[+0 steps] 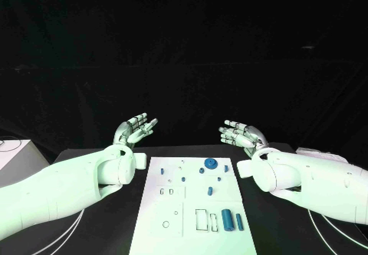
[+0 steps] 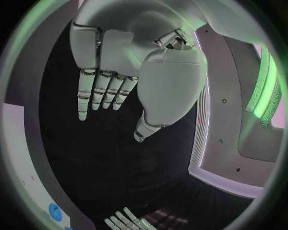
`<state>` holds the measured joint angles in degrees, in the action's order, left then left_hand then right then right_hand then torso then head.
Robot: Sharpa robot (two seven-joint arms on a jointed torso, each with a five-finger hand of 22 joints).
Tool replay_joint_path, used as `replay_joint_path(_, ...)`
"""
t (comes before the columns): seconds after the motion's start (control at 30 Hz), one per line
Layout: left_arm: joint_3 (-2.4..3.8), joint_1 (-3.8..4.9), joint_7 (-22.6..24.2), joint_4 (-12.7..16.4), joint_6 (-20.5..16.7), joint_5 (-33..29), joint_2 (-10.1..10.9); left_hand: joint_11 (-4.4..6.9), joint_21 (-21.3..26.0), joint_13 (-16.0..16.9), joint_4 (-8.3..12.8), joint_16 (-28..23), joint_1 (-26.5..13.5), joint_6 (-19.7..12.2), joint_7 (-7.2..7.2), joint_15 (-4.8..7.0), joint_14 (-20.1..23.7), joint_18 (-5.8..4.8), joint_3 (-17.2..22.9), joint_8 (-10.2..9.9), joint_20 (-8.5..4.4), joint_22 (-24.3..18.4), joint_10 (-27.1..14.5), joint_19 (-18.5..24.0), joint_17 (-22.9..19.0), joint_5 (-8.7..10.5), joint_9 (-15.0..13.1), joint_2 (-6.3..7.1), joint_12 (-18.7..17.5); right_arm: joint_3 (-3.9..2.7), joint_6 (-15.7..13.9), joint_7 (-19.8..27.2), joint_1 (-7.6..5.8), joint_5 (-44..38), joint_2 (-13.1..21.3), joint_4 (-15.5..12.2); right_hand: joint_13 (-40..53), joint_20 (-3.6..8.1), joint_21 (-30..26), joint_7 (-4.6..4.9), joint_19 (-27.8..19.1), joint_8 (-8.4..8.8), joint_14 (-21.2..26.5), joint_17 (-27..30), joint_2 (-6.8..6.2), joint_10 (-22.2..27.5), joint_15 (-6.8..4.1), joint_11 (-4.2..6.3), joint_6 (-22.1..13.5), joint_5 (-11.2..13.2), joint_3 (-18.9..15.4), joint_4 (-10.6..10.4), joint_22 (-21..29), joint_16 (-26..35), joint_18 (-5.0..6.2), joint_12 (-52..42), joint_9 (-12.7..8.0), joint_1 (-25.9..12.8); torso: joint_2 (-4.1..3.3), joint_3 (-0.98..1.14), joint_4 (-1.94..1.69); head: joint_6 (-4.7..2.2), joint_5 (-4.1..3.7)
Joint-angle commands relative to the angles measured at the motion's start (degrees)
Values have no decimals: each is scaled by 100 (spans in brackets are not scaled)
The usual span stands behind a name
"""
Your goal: Assemble the parts on the task board
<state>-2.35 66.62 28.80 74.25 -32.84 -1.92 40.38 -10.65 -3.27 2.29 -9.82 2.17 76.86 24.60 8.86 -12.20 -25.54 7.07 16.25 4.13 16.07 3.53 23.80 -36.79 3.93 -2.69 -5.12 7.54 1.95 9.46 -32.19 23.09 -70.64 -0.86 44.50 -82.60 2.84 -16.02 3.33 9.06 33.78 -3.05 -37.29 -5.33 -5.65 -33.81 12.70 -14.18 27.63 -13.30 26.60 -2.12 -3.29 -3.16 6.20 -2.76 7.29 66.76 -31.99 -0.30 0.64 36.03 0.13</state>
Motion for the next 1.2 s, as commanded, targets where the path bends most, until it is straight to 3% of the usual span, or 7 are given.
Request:
replay_joint_path(0.03,-8,54,92,-105,677,-121,-45,-79,-53,27,-82,75,346,217,462,-58,-269,101,70,71,50,23,252,-181,28,-42,-33,-5,61,77,901,-346,-105,-215,-12,86,63,-46,183,728,750,-180,-1170,-124,-15,-1044,-84,46,835,160,213,311,-79,-214,253,-90,137,658,-1,0,2,-1,0)
replay_joint_path(0.23,-13,47,92,122,912,-70,146,-143,-81,45,-117,126,419,423,513,-79,-590,80,92,112,55,36,534,-304,58,-41,-57,-47,83,114,653,-326,-225,-2054,110,273,87,-18,417,570,1362,-448,-1754,-168,-89,-2039,-283,227,2000,224,358,519,-133,-373,426,-158,322,874,-105,4,-10,89,-50)
replay_joint_path(0.33,-13,49,69,280,1003,4,283,-288,-267,121,-82,435,435,1204,579,31,-2003,186,178,323,49,102,1727,-823,252,-43,-187,-112,237,112,611,-370,-283,-2839,150,298,78,87,586,491,1688,-536,-2083,-193,-146,-2397,-398,320,2303,269,470,559,-174,-463,433,-143,340,924,-168,24,-12,85,-50)
replay_joint_path(0.47,-11,52,39,534,1085,189,500,-91,-653,152,34,842,374,2246,529,285,-2835,350,340,602,-53,233,2915,-1526,474,-42,-330,-128,470,106,529,-513,-356,-3947,201,305,86,257,796,360,2006,-704,-2480,-238,-208,-2893,-558,481,2694,163,570,602,-243,-592,434,-159,392,986,-259,40,-23,86,-82)
replay_joint_path(0.73,-3,63,-164,1195,1296,452,983,271,-1471,174,233,1670,328,2840,262,774,-4166,343,927,879,-561,617,4016,-2500,1309,-49,-450,83,524,94,593,-1160,-497,-5786,282,207,93,718,1781,203,2756,-773,-3673,-707,-286,-3477,-973,715,2963,201,185,649,-776,-1188,414,-89,416,1053,-488,59,-62,59,-144)
replay_joint_path(1.1,16,71,-389,1951,1465,612,1383,375,-3471,199,580,4026,-41,2915,218,951,-4045,302,1560,792,-811,2054,4468,-2146,3281,-40,-562,301,187,84,908,-2240,-600,-7709,214,34,379,1166,3617,-75,3436,-684,-4750,-2736,-569,-4206,-1383,1038,3276,103,185,457,-2002,-3462,420,-100,481,984,-756,60,-165,-29,-216)
replay_joint_path(1.2,22,72,-412,2072,1484,626,1446,372,-3563,201,593,4102,-60,2904,218,950,-4041,307,1574,784,-807,2127,4463,-2091,3315,-42,-569,312,186,83,989,-2420,-607,-8053,137,24,475,1155,4604,-48,3815,-617,-4818,-4404,-721,-4125,-1377,1032,3229,80,338,372,-3130,-5220,281,-91,530,948,-815,59,-185,-47,-231)
